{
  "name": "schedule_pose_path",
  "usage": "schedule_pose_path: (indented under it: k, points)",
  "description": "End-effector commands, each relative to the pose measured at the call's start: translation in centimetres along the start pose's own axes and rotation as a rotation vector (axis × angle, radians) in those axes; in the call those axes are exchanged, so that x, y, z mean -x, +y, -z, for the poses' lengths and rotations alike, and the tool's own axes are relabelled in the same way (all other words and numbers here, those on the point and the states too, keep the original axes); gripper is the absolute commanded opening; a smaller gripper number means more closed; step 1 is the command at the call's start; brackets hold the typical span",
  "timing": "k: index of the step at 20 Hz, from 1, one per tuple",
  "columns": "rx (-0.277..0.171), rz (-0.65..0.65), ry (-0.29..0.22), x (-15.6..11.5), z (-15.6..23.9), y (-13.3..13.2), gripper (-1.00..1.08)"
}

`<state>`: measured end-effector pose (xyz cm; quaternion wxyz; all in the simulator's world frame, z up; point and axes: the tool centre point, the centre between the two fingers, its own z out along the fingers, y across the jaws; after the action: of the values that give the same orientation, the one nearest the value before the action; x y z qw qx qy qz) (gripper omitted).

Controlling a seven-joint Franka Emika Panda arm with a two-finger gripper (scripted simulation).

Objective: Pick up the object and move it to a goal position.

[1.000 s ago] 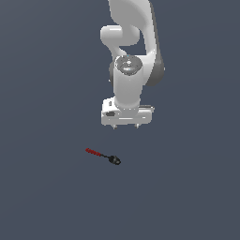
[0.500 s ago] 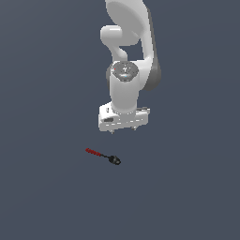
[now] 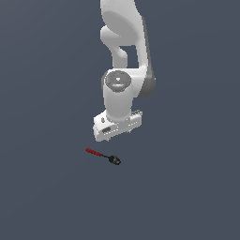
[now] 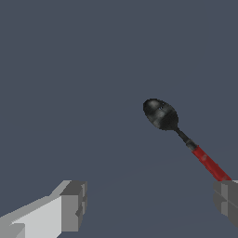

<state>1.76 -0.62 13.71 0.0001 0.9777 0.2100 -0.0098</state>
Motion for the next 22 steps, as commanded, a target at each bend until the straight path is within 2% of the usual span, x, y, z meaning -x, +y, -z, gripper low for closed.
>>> schedule_pose_path:
  k: [1, 22]
  points:
    - [0.002, 0.063, 0.0, -0.2, -0.5, 0.7, 1.0]
    - [0.009, 0.572, 0.006, -1.0, -4.9, 6.3, 1.0]
